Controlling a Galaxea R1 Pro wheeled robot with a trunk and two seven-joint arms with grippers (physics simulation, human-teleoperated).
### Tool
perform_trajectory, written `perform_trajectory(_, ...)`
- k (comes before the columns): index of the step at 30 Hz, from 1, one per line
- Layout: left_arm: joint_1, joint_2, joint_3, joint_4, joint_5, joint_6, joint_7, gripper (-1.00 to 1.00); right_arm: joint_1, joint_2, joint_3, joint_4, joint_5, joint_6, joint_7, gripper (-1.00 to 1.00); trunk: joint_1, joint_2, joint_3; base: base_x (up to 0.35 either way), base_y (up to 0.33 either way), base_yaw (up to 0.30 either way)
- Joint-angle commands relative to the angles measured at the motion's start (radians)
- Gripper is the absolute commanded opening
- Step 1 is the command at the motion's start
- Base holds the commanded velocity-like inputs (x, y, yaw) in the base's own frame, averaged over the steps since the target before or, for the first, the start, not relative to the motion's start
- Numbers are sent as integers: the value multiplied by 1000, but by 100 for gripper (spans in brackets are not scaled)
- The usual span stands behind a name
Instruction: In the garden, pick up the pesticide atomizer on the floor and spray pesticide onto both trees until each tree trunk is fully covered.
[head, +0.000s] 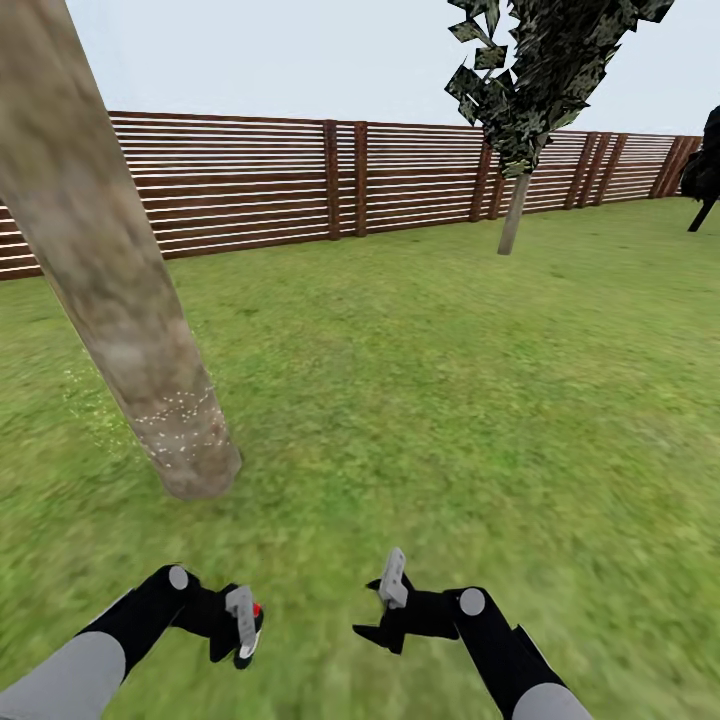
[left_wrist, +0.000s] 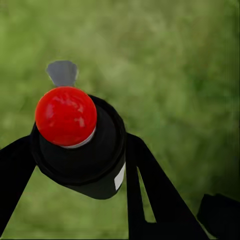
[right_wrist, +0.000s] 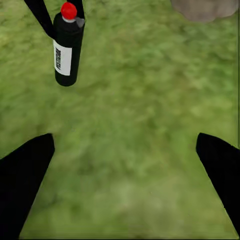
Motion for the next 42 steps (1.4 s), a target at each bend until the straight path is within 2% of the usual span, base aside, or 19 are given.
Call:
perform_trajectory(1, 0, 13, 3, 10, 2, -5, 11, -100, 0, -7, -3, 0, 8, -5, -4, 100, 0, 0, -1, 0, 0, 0)
perform_trajectory(2, 0, 20, 9, 27, 8, -5, 33, -100, 0, -18, -3, 1, 8, -5, -11, 100, 0, 0, -1, 0, 0, 0)
perform_trajectory(3, 0, 26, 33, 59, 29, -5, 88, -100, 1, -38, -4, 3, 8, -6, -44, 100, 0, 0, -1, 0, 0, 0)
perform_trajectory(5, 0, 30, 85, 133, 87, -7, 220, -100, 3, -72, -5, 56, 5, -6, -174, 100, 0, 0, -1, 0, 0, 0)
perform_trajectory(6, 0, 31, 112, 174, 133, -12, 293, -100, 4, -82, -6, 122, 4, -7, -302, 100, 0, 0, -1, 0, 0, 0)
perform_trajectory(8, 1, 30, 149, 244, 257, -58, 417, -100, 5, -89, -6, 274, 1, -27, -600, 100, 0, 0, -1, 0, 0, 0)
perform_trajectory(10, 29, 26, 159, 296, 408, -130, 547, -100, 5, -85, -7, 419, -8, -103, -883, 100, 0, 0, -1, 0, 0, 0)
perform_trajectory(11, 53, 24, 160, 306, 489, -166, 616, -100, 5, -83, -11, 481, -31, -152, -993, 100, 0, 0, -1, 0, 0, 0)
perform_trajectory(12, 76, 23, 161, 311, 569, -201, 682, -100, 5, -80, -16, 535, -72, -200, -1067, 100, 0, 0, -1, 0, 0, 0)
perform_trajectory(13, 100, 22, 162, 314, 641, -235, 741, -100, 5, -81, -19, 571, -133, -249, -1108, 100, 0, 0, -1, 0, 0, 0)
perform_trajectory(14, 124, 22, 162, 316, 692, -264, 789, -100, 6, -84, -20, 591, -204, -291, -1128, 100, 0, 0, -1, 0, 0, 0)
perform_trajectory(15, 162, 22, 162, 316, 735, -305, 852, -100, 11, -88, -21, 602, -317, -345, -1141, 100, 0, 0, -1, 0, 0, 0)
perform_trajectory(16, 176, 22, 162, 318, 747, -321, 879, -100, 13, -89, -21, 605, -359, -361, -1144, 100, 0, 0, -1, 0, 0, 0)
perform_trajectory(17, 198, 21, 162, 322, 762, -343, 936, -100, 16, -89, -20, 610, -405, -379, -1147, 100, 0, 0, -1, 0, 0, 0)
perform_trajectory(20, 231, 18, 162, 331, 774, -357, 996, -100, 27, -87, -19, 616, -435, -389, -1149, 100, 0, 0, -1, 0, 0, 0)
perform_trajectory(23, 237, 19, 164, 352, 789, -358, 1006, -100, 42, -86, -19, 617, -439, -390, -1150, 100, 0, 0, -1, 0, 0, 0)
perform_trajectory(24, 239, 18, 164, 359, 838, -360, 1006, -100, 54, -84, -18, 617, -440, -391, -1150, 100, 0, 0, -1, 0, 0, 0)
perform_trajectory(26, 239, 18, 164, 362, 849, -360, 1006, -100, 57, -85, -18, 617, -437, -391, -1146, 100, 0, 0, -1, 0, 0, 0)
perform_trajectory(42, 239, 16, 164, 362, 851, -360, 1006, -100, 90, -84, -18, 631, -437, -386, -1146, 100, 0, 0, -1, 0, 0, 0)
